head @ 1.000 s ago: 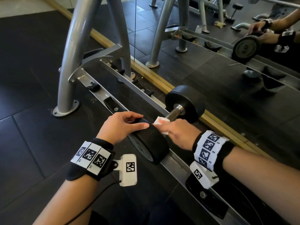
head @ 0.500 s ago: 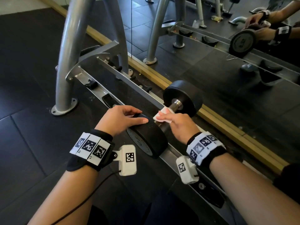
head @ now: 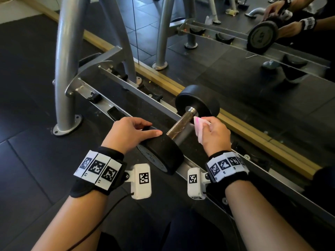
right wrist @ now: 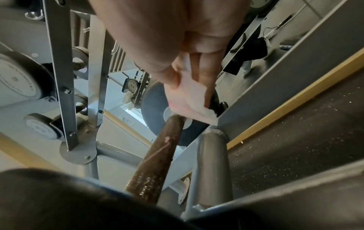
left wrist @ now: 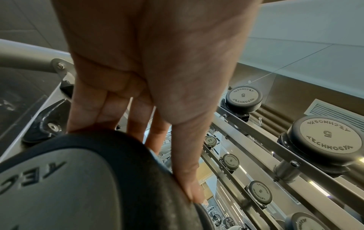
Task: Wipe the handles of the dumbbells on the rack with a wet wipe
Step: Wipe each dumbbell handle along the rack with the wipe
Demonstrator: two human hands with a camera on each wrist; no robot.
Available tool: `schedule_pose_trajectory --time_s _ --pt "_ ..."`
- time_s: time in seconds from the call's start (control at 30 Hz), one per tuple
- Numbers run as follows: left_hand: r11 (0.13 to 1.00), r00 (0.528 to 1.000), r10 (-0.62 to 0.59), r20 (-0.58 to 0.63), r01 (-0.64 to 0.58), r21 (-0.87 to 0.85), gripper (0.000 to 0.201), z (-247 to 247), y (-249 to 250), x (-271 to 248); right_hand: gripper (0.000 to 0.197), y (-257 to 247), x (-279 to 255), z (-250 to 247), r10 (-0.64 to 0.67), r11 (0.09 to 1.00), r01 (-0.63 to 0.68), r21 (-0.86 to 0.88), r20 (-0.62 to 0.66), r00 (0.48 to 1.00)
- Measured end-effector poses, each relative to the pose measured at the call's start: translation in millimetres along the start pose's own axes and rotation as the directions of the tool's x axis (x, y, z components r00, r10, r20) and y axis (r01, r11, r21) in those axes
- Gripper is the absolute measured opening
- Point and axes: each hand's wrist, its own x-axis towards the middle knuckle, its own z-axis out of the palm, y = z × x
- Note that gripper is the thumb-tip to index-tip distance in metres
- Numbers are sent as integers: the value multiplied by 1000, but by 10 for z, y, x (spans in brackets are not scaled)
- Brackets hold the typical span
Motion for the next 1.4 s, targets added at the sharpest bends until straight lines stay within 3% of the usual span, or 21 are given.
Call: schedule_pose_trajectory --time_s 0.1,0.23,0.33,0.47,0.57,0.67,0.73,0.83,0.9,1.03,1.13,1.23,1.3,1.4 --pt "1000 1000 16 -6 -16 1 54 7 -10 0 17 23 48 64 -36 997 37 64 -14 999" --pt "999 999 35 -34 -36 -5 52 21 -35 1 15 55 2 160 -127 986 114 124 107 986" --pt "999 998 40 -50 -40 1 53 24 -55 10 23 84 -13 214 -124 978 100 183 123 985" --pt "999 998 51 -49 -51 4 52 28 -68 14 13 62 -14 248 -88 965 63 256 90 992" --pt "999 997 54 -46 -54 7 52 30 -70 15 19 67 -142 296 -73 944 16 329 161 984" --pt "998 997 58 -48 -57 20 51 22 -59 19 12 145 -319 301 -215 941 139 310 226 950" --pt "998 997 57 -55 -56 18 51 21 -64 19 11 175 -290 235 -252 945 198 261 194 948" --pt "998 997 63 -51 -62 20 50 25 -68 10 16 129 -42 105 -132 979 127 159 17 991" --pt "998 997 68 -47 -67 21 50 28 -71 1 22 51 87 81 -121 985 124 122 -37 992" --pt "998 997 64 -47 -63 12 51 31 -65 -13 29 -10 -17 258 -79 972 56 227 93 993" --pt "998 998 55 -41 -54 15 53 34 -49 -12 15 113 -238 369 -121 943 61 327 168 978" --pt "999 998 49 -50 -48 22 53 35 -33 -15 18 144 -333 272 -217 907 60 417 341 915" --pt "999 998 44 -49 -42 31 54 30 -26 -18 21 75 -244 101 -280 921 125 368 405 870" --pt "998 999 32 -38 -30 59 55 20 -16 -6 21 -19 42 -51 -238 936 170 308 201 950"
